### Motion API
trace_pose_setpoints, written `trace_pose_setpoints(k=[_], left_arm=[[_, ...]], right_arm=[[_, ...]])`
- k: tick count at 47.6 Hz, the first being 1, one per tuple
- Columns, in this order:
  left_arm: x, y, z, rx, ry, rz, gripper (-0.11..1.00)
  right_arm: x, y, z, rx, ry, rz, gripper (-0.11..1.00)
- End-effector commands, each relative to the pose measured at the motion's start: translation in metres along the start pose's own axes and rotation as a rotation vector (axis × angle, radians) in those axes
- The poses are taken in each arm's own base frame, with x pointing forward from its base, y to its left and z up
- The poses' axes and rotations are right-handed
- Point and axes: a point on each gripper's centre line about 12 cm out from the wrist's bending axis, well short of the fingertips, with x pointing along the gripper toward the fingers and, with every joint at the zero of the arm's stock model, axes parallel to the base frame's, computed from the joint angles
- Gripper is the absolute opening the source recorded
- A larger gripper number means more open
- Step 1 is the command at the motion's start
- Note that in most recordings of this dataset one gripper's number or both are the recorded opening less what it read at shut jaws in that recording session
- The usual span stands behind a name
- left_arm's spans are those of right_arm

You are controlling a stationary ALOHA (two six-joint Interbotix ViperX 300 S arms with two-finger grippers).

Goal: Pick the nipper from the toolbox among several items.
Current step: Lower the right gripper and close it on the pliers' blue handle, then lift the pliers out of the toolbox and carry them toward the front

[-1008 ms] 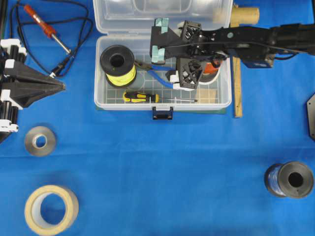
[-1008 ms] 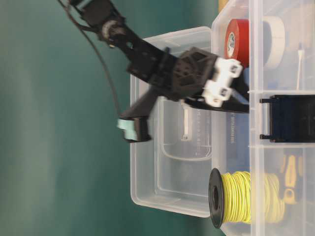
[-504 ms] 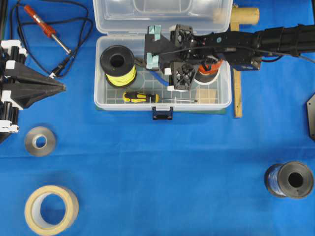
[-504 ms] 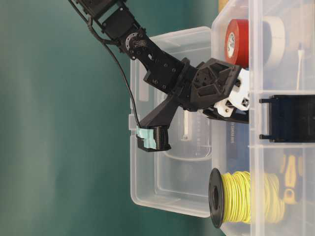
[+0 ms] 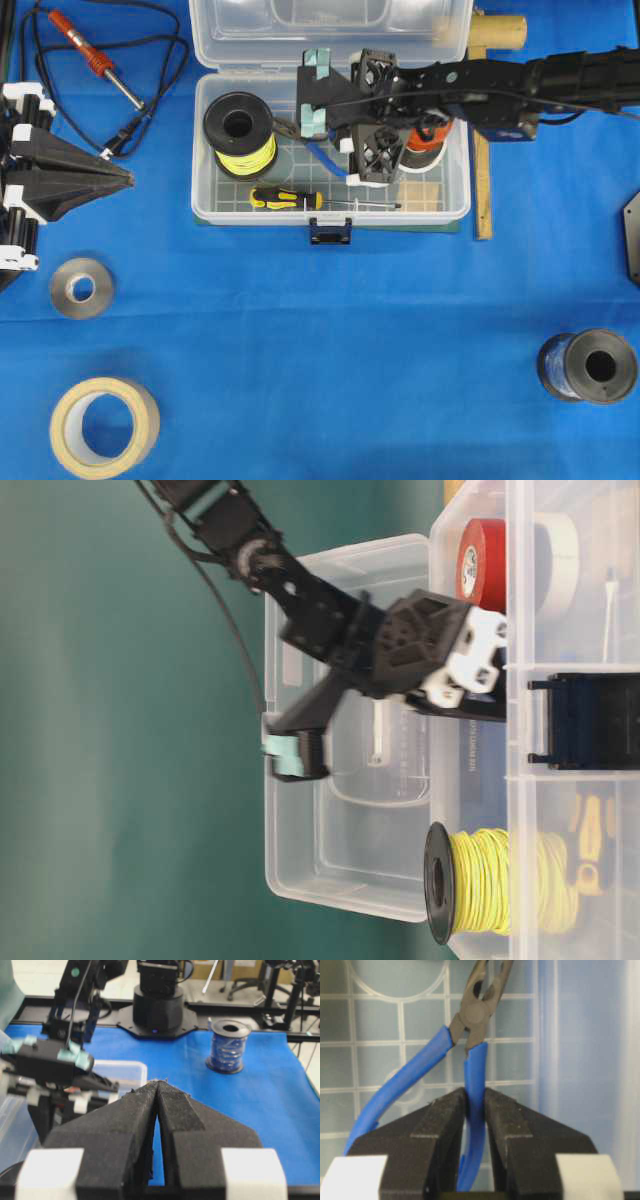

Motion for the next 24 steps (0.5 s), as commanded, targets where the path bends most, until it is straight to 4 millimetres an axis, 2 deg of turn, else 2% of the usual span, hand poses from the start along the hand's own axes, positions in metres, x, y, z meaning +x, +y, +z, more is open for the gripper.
trace_pose_setpoints(k=[1, 9, 16, 20, 24], left_arm=[[0.001, 0.0, 0.004, -0.003, -0.009, -0.001, 0.0], [0.001, 0.0, 0.004, -0.003, -0.005, 0.0, 0.0], [0.001, 0.0, 0.004, -0.003, -0.005, 0.0, 0.0], [0.001, 0.0, 0.005, -0.003, -0.008, 0.0, 0.0], [0.001, 0.0, 0.004, -0.003, -0.006, 0.0, 0.0]], right_arm=[[-0.04, -0.008, 0.026, 0.014, -0.103, -0.018, 0.13], [-0.088, -0.012, 0.042, 0.014, -0.18, -0.032, 0.13], [-0.123, -0.01, 0.048, 0.021, -0.228, -0.032, 0.13], [-0.14, 0.003, 0.05, 0.006, -0.262, -0.011, 0.13], [-0.149, 0.022, 0.05, -0.012, -0.281, 0.024, 0.13]])
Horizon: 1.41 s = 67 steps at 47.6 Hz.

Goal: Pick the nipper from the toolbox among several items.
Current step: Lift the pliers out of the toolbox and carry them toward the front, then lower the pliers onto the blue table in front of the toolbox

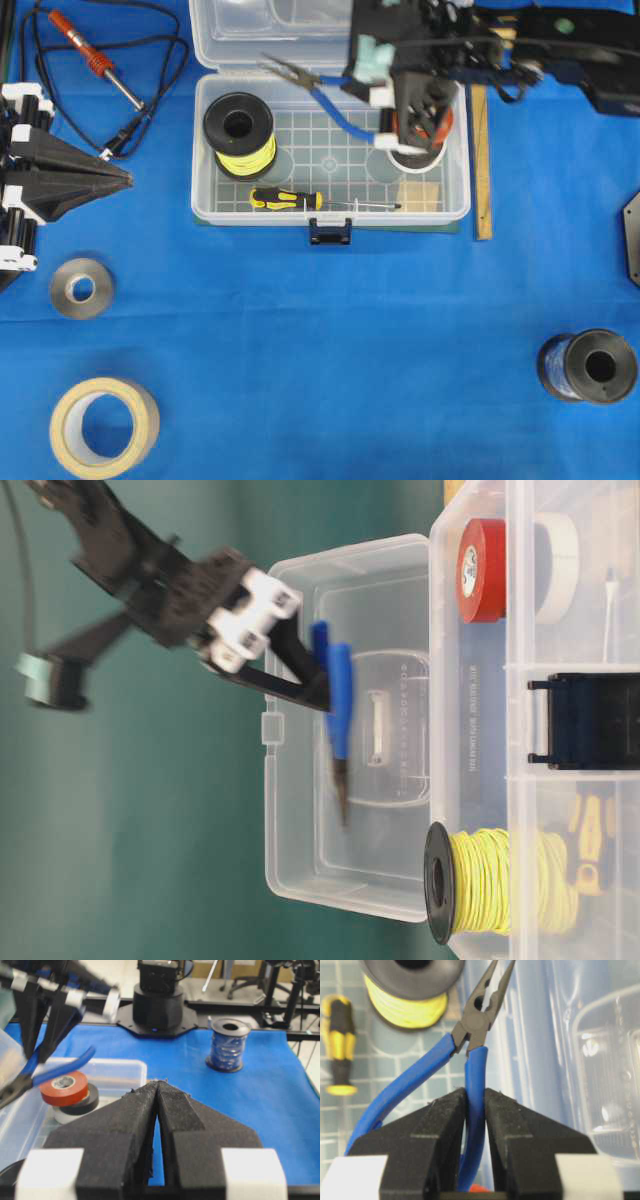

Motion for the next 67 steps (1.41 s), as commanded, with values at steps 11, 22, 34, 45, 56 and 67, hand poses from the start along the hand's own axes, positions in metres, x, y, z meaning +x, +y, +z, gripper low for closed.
trace_pose_setpoints(k=[11, 22, 34, 45, 56, 67], left_arm=[[0.001, 0.0, 0.004, -0.005, -0.012, 0.001, 0.0], [0.001, 0.001, 0.005, -0.004, -0.016, 0.007, 0.0], [0.001, 0.002, 0.004, -0.004, -0.011, 0.013, 0.0], [0.001, 0.002, 0.003, -0.004, -0.007, 0.013, 0.0], [0.001, 0.002, 0.003, -0.004, -0.007, 0.013, 0.0], [0.001, 0.002, 0.003, -0.006, -0.005, 0.013, 0.0]], right_arm=[[-0.024, 0.088, 0.0, -0.021, -0.062, 0.174, 0.13], [-0.002, 0.151, -0.027, 0.011, -0.037, 0.289, 0.13], [0.047, 0.186, -0.063, 0.044, 0.039, 0.323, 0.13], [0.069, 0.19, -0.081, 0.069, 0.105, 0.308, 0.13], [0.071, 0.189, -0.083, 0.072, 0.125, 0.3, 0.42], [0.059, 0.174, -0.076, 0.08, 0.158, 0.271, 0.84]])
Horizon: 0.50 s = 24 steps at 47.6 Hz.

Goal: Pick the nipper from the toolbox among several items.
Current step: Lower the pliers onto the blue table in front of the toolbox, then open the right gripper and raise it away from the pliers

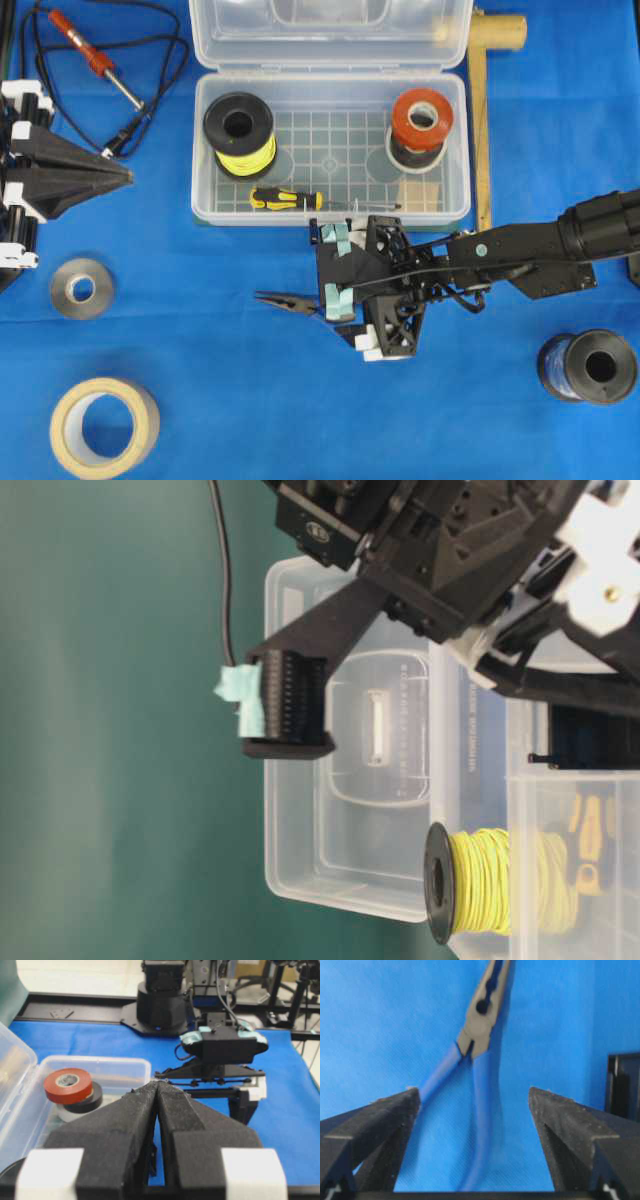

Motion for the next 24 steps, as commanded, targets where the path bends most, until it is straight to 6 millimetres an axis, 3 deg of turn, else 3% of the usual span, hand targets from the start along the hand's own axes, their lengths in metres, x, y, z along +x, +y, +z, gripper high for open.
trace_pose_setpoints(k=[1, 14, 24], left_arm=[[0.001, 0.0, 0.003, -0.003, -0.006, 0.002, 0.0], [0.0, 0.0, 0.002, -0.006, 0.009, 0.002, 0.0], [-0.001, 0.0, 0.002, -0.022, 0.009, 0.002, 0.0]], right_arm=[[-0.029, -0.002, 0.023, 0.012, -0.052, 0.0, 0.82], [-0.117, -0.007, 0.054, -0.049, -0.201, -0.018, 0.83], [-0.165, -0.017, 0.05, -0.083, -0.298, -0.041, 0.83]])
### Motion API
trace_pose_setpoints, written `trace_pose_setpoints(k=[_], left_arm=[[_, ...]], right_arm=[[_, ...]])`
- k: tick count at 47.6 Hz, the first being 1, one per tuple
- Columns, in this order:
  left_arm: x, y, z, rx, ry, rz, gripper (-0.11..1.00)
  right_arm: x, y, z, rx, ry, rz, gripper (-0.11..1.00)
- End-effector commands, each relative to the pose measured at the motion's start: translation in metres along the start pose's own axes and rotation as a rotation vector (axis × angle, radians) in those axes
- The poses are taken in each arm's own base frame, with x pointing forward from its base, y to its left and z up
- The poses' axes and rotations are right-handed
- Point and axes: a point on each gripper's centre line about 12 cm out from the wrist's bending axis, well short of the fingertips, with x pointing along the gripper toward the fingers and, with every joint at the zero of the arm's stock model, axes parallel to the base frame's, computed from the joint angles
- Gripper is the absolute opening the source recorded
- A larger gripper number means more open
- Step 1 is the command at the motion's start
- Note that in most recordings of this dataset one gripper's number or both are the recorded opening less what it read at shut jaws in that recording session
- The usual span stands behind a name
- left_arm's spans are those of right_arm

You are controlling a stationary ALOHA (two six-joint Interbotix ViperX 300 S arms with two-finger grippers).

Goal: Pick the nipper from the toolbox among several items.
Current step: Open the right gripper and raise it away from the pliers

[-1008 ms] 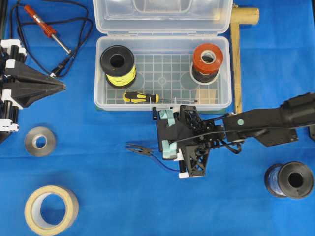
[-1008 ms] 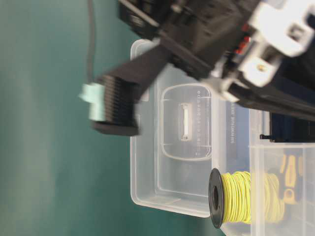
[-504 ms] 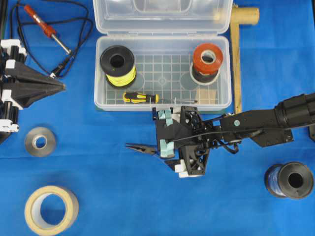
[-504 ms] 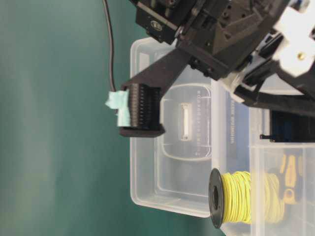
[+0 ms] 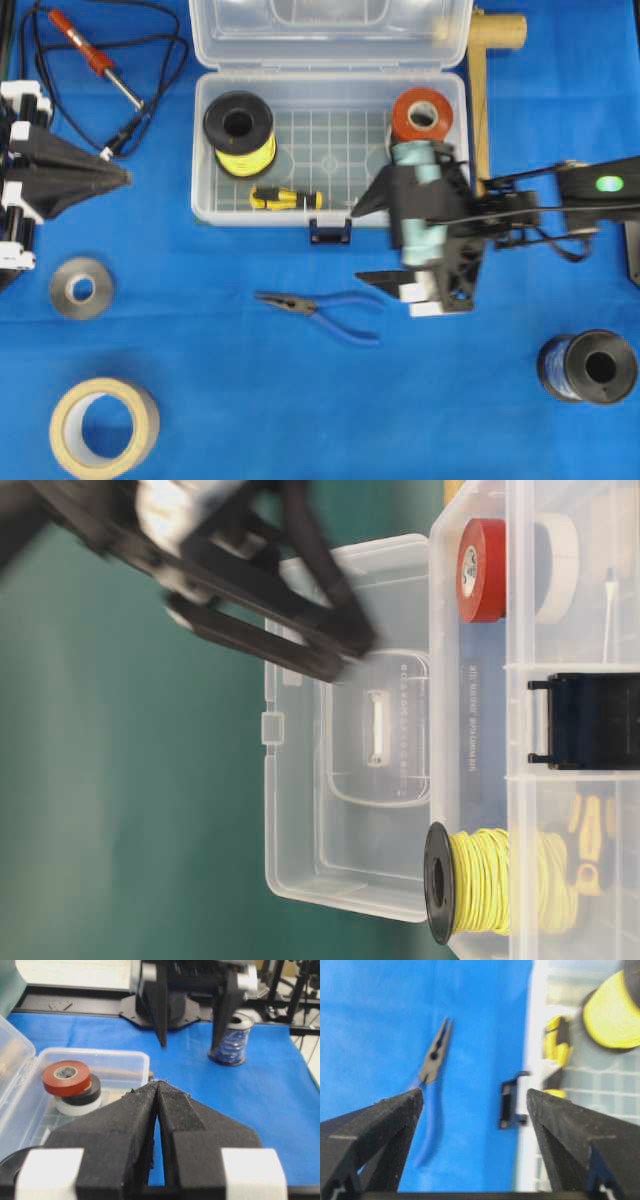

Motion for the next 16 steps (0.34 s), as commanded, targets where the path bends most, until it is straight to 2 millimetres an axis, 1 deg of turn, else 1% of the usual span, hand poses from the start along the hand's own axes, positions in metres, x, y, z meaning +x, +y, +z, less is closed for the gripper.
trace_pose_setpoints(k=[1, 4, 13, 16], left_arm=[[0.001, 0.0, 0.003, -0.003, -0.008, 0.002, 0.0], [0.001, 0.0, 0.003, -0.003, -0.008, 0.002, 0.0], [0.001, 0.0, 0.004, -0.002, -0.009, 0.002, 0.0], [0.001, 0.0, 0.004, -0.002, -0.009, 0.002, 0.0]], right_arm=[[-0.022, -0.003, 0.005, 0.0, -0.056, 0.0, 0.83], [-0.035, -0.008, 0.0, 0.007, -0.087, -0.001, 0.83], [-0.068, -0.012, -0.015, 0.016, -0.201, 0.022, 0.83], [-0.079, -0.016, -0.023, 0.022, -0.243, 0.027, 0.83]])
